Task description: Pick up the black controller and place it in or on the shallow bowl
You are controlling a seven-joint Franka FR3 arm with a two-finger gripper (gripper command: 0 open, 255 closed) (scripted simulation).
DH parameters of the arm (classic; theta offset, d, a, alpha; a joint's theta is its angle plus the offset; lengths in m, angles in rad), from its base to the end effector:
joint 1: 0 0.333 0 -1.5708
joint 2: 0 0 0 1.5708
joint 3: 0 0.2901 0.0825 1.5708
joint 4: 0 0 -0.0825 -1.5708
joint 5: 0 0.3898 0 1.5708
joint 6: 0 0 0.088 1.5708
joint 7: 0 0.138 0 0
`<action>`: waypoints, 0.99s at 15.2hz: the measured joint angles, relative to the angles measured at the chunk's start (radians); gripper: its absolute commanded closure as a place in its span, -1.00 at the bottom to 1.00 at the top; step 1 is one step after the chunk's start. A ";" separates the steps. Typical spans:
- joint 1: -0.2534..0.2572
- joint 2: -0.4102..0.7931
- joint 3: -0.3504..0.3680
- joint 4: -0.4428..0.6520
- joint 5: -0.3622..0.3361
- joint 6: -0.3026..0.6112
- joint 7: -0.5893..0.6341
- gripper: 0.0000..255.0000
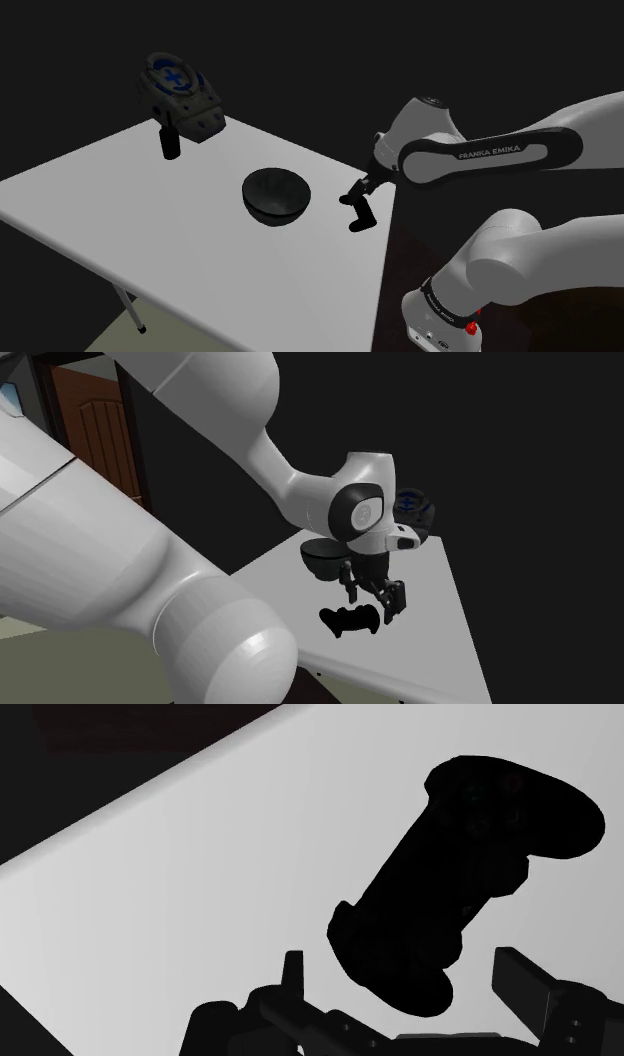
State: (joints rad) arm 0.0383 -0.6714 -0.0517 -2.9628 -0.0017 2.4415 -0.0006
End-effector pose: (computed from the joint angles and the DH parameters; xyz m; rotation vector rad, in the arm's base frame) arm 0.3391 0.0005 0.2928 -3.1022 0.0043 -0.2323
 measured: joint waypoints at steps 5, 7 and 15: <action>0.000 0.008 0.000 -0.002 0.000 0.010 0.000 -1.00; 0.000 0.008 0.000 -0.002 0.000 0.010 0.000 1.00; 0.001 0.009 0.000 -0.001 0.000 0.011 0.000 1.00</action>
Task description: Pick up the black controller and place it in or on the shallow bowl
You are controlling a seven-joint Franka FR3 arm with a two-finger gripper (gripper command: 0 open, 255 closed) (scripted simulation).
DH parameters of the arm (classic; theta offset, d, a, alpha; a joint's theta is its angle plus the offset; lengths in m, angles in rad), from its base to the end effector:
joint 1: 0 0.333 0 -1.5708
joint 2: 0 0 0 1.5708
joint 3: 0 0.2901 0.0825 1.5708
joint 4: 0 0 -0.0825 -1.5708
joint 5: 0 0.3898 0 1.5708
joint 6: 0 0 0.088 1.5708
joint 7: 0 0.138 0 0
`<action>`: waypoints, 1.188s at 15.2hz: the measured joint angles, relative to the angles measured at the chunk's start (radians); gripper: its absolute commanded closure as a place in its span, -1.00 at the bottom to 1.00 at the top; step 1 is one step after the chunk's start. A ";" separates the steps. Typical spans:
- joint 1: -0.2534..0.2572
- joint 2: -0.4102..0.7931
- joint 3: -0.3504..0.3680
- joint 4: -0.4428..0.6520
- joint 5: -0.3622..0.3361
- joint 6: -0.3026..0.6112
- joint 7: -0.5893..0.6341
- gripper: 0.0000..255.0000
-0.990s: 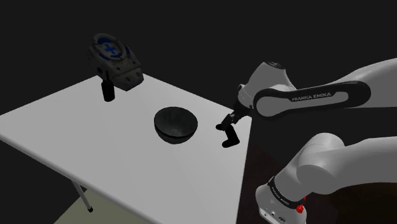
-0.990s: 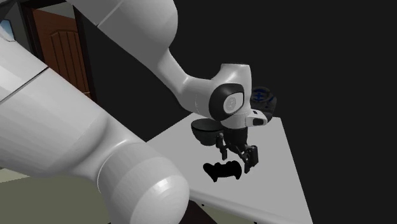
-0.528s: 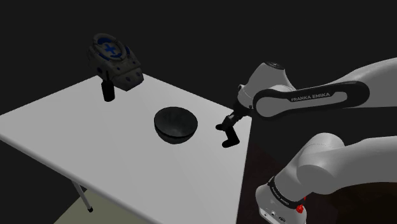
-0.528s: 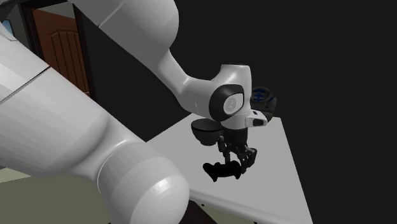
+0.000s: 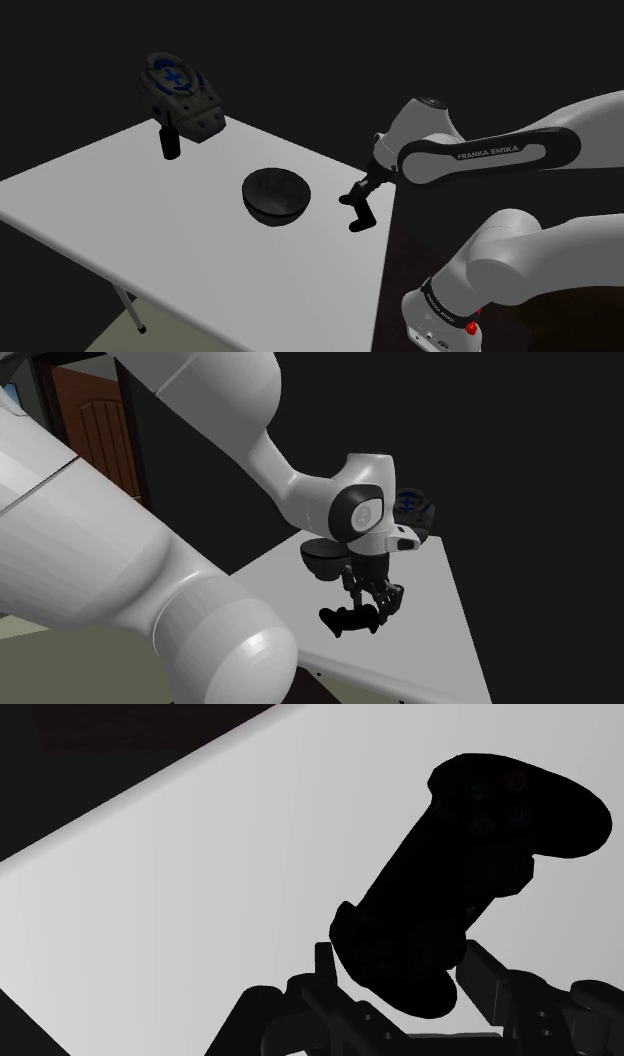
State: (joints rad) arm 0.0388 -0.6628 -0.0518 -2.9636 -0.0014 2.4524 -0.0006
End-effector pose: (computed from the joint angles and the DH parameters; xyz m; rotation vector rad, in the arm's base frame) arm 0.3398 0.0006 0.2906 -3.1021 0.0044 -0.2347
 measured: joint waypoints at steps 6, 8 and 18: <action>-0.001 -0.051 0.003 0.029 0.000 -0.081 0.003 1.00; -0.003 -0.074 0.003 0.044 -0.001 -0.119 0.003 1.00; -0.001 -0.142 0.010 0.148 0.001 -0.291 0.010 1.00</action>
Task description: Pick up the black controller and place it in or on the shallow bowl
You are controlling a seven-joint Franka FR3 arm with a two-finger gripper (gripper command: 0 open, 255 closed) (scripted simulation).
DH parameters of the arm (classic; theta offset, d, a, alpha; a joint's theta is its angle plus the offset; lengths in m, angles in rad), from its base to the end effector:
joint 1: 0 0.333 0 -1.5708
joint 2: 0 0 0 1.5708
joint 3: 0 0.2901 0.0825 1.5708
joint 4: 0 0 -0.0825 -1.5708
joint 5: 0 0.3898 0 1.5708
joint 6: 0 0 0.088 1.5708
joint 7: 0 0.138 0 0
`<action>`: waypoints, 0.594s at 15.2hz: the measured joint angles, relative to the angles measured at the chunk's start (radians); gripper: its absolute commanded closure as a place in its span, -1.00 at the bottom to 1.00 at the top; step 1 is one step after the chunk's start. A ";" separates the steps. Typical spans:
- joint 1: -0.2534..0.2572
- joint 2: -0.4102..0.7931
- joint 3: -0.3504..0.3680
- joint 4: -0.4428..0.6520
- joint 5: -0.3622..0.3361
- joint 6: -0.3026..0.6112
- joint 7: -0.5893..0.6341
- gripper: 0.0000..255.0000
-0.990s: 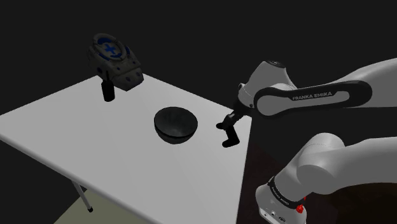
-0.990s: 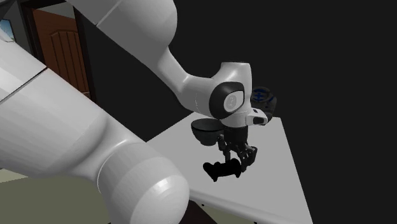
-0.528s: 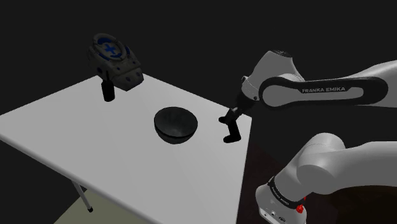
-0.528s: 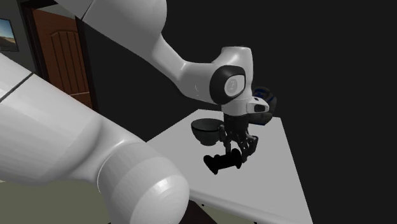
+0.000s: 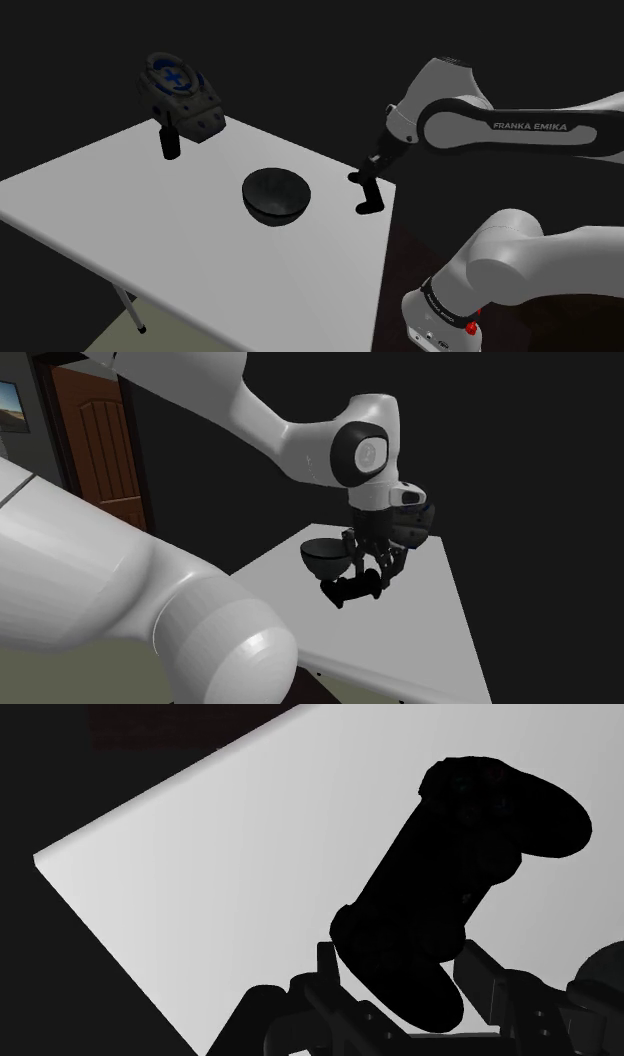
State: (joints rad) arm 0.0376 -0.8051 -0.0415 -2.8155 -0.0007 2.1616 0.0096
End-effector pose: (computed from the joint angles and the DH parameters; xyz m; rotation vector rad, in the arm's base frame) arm 0.3437 0.0016 0.3789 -3.1022 0.0042 -0.2339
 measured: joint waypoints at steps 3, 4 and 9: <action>-0.001 -0.019 0.000 0.031 -0.001 -0.050 0.000 1.00; -0.001 -0.021 0.001 0.045 0.000 -0.066 0.001 1.00; 0.000 -0.028 0.002 0.106 0.000 -0.135 0.002 1.00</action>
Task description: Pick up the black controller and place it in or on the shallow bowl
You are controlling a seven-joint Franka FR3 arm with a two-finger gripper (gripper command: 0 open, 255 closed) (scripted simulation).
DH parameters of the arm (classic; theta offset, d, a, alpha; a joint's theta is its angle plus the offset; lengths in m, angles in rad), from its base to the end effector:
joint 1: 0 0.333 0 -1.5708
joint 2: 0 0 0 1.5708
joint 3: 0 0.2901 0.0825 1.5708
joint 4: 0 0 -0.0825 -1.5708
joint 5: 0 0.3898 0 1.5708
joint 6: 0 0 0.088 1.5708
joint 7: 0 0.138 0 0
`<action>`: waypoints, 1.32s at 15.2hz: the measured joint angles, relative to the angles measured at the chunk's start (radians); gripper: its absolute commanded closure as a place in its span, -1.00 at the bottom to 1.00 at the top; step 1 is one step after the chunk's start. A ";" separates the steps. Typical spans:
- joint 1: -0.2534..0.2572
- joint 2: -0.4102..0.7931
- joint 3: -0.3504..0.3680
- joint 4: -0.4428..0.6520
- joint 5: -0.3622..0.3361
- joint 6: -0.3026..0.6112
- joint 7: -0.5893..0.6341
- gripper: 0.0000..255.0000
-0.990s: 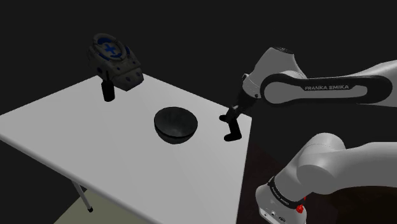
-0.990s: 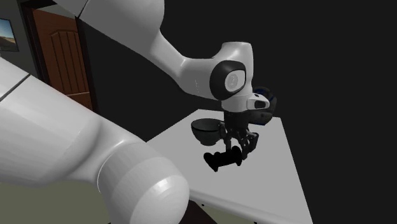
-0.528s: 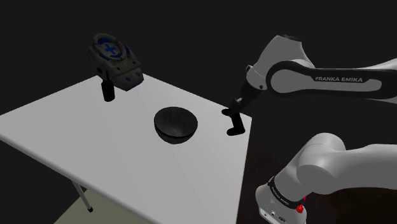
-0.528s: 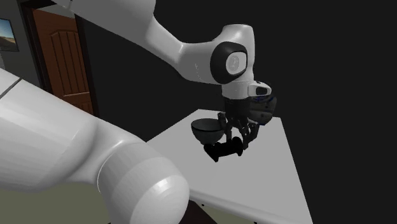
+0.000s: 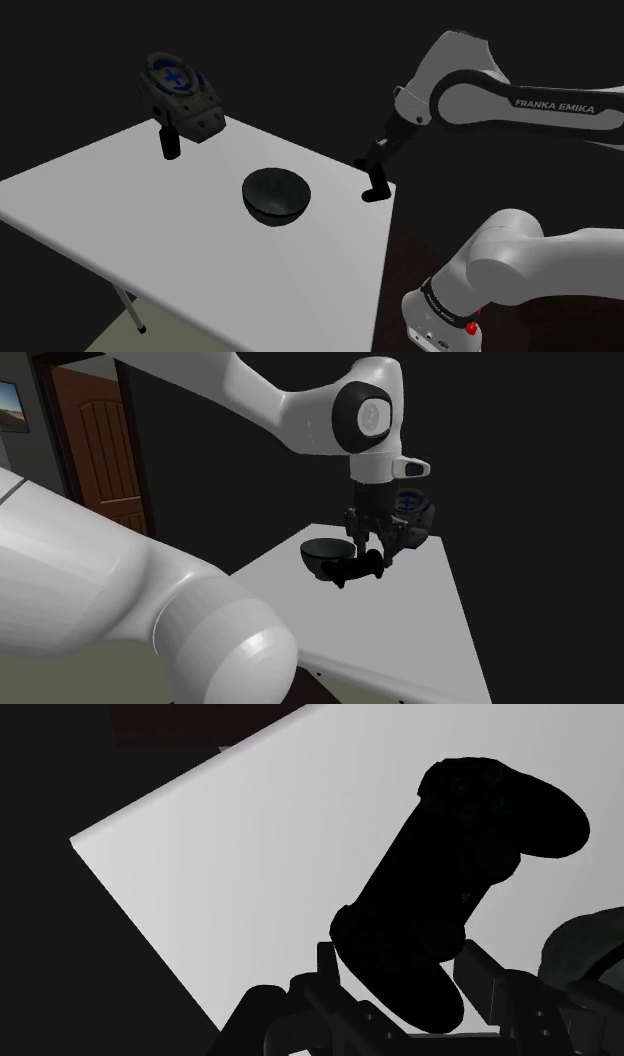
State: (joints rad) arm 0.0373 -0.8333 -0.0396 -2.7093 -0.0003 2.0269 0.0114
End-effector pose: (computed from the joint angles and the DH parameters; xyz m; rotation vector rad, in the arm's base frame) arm 0.3451 0.0009 0.4273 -3.1022 0.0044 -0.2334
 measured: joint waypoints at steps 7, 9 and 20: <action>0.001 -0.009 0.002 0.084 0.001 -0.093 0.002 1.00; 0.013 0.029 0.024 0.119 0.014 -0.090 0.026 1.00; 0.079 0.336 0.211 0.345 0.077 -0.002 0.236 1.00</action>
State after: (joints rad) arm 0.1164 -0.4976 0.1709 -2.3644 0.0767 2.0244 0.2473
